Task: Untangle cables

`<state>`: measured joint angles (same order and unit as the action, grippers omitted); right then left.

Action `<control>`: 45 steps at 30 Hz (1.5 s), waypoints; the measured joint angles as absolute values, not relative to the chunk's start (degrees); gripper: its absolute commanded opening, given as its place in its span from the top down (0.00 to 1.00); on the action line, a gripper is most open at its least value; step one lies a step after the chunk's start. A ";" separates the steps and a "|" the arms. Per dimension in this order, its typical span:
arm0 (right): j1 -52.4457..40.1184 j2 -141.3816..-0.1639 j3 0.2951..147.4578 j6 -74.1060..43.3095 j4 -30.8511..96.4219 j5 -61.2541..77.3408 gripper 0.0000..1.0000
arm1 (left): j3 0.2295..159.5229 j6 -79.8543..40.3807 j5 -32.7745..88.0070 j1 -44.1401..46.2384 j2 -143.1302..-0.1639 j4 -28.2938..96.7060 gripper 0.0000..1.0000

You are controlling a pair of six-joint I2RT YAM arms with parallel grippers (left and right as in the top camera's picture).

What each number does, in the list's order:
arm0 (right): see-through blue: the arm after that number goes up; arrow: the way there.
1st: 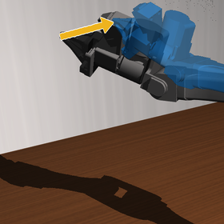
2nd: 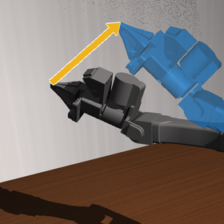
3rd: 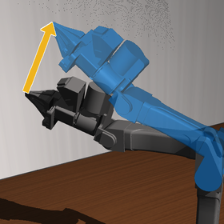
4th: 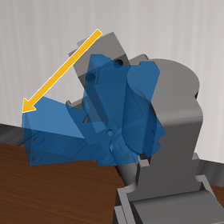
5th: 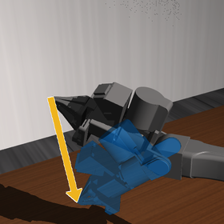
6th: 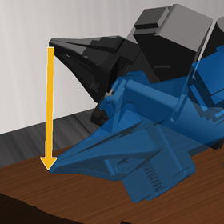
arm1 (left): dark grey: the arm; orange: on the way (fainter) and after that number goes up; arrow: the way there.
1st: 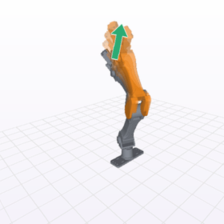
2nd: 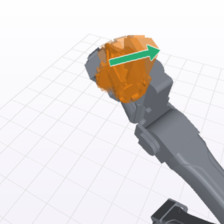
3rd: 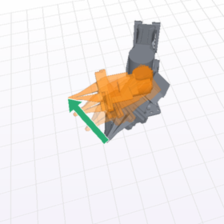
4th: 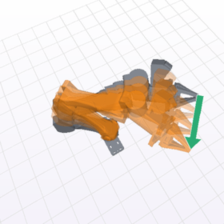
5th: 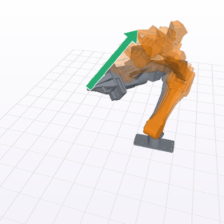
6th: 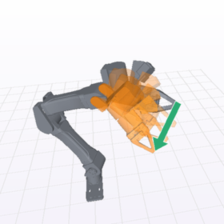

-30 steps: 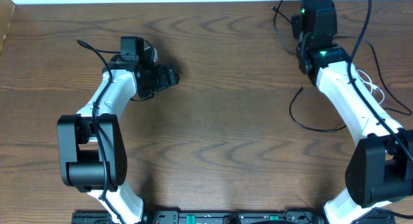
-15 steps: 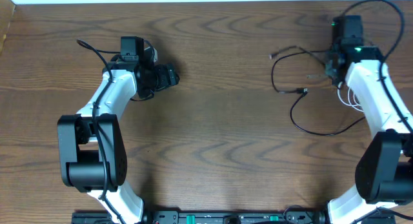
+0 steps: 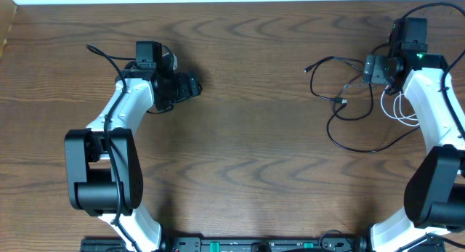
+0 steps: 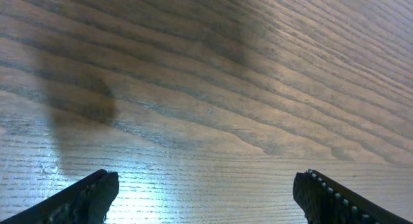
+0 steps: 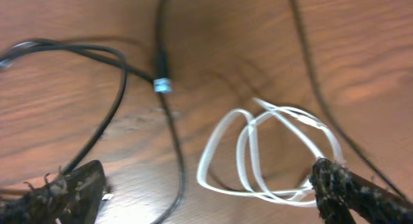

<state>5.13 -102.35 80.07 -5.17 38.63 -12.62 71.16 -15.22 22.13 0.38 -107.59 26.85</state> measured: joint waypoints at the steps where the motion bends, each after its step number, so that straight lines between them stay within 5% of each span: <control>1: 5.15 -102.35 80.07 -5.21 38.06 -10.79 0.01 | 71.16 -15.25 22.13 0.38 -107.59 27.05 0.09; 12: 4.03 -102.35 80.07 -1.67 35.07 15.84 0.01 | 71.16 -15.40 22.11 0.38 -107.59 30.57 0.02; 45: 3.75 -102.35 80.07 -0.82 33.28 18.70 0.01 | 71.16 -15.42 22.13 0.38 -107.59 30.63 0.02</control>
<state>3.75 -102.35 80.07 -0.82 33.28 18.70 71.16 -15.42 22.13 0.38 -107.59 30.63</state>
